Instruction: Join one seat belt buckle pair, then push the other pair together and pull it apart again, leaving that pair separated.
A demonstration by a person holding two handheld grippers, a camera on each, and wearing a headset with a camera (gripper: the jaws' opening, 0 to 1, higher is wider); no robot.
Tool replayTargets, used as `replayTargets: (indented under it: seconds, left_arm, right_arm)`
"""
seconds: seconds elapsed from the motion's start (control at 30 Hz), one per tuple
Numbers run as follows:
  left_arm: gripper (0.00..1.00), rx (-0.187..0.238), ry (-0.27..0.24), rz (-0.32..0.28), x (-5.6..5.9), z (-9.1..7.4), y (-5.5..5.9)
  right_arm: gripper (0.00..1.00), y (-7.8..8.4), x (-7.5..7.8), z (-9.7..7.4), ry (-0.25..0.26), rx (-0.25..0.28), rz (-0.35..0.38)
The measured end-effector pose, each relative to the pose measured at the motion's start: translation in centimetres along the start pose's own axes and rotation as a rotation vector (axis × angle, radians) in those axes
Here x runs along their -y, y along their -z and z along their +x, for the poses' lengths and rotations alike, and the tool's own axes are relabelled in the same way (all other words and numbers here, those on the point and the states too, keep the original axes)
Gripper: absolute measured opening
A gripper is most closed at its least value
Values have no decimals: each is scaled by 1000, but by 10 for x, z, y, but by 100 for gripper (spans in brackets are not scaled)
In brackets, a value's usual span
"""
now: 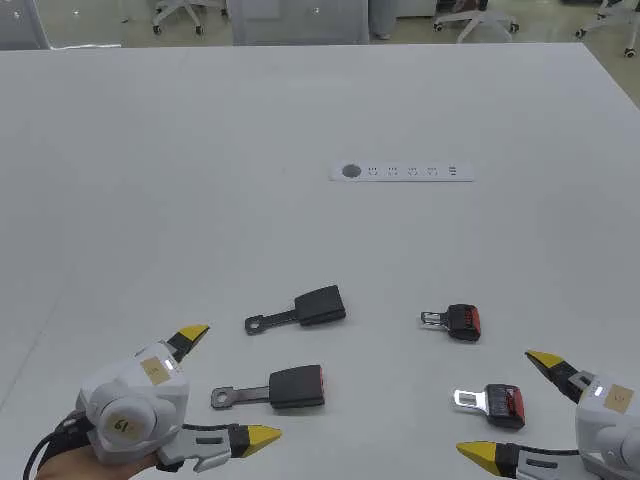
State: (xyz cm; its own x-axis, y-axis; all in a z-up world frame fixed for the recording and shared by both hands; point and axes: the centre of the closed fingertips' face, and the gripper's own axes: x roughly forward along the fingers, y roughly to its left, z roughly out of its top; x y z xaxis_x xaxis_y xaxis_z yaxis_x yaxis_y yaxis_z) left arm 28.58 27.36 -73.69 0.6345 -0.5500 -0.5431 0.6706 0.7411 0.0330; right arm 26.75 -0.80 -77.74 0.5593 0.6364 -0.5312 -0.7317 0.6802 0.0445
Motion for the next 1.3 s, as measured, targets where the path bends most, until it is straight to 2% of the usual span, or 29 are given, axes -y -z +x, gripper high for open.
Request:
replayTargets:
  seconds: [0.2,0.6,0.73,1.0,1.3]
  left_arm:
    - [100,-16,1,-6,2,2,6]
    - [100,-21,17,8,5,5,5]
    - [100,-29,26,5,7,6,7]
    - [100,-48,55,26,13,6,10]
    - [100,-41,55,24,14,7,10]
  right_arm:
    - [97,1,1,1,-6,0,1]
    - [98,3,3,-1,-3,0,-3]
    - [100,6,1,-1,-20,-11,-2]
    - [99,11,0,-3,-17,-19,-3]
    - [98,8,0,-2,-19,-16,-7]
